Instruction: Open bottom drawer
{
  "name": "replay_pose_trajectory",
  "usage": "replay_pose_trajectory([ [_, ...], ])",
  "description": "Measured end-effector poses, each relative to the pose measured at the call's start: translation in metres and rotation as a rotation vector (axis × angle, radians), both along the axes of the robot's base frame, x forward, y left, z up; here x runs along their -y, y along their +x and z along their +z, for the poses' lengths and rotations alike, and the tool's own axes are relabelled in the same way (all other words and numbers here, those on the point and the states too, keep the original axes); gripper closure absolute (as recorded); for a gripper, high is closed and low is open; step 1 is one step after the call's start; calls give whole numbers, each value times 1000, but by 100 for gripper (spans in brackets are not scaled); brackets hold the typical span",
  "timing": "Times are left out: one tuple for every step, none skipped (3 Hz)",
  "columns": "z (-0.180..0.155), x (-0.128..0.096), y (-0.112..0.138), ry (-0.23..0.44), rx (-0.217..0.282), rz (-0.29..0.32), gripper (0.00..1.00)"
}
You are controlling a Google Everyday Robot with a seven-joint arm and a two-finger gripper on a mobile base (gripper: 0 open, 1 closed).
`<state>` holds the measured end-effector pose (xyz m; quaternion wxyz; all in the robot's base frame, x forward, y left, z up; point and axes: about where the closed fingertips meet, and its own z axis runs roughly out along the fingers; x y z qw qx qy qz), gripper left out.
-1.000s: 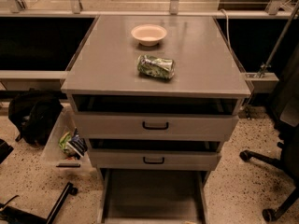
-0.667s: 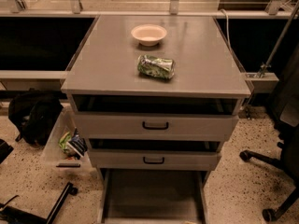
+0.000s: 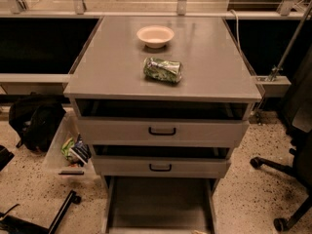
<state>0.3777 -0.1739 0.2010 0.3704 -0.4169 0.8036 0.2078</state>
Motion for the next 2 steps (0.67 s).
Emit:
replay_pose_trajectory([
  [0, 0, 0, 0, 0, 0, 0],
  [0, 0, 0, 0, 0, 0, 0],
])
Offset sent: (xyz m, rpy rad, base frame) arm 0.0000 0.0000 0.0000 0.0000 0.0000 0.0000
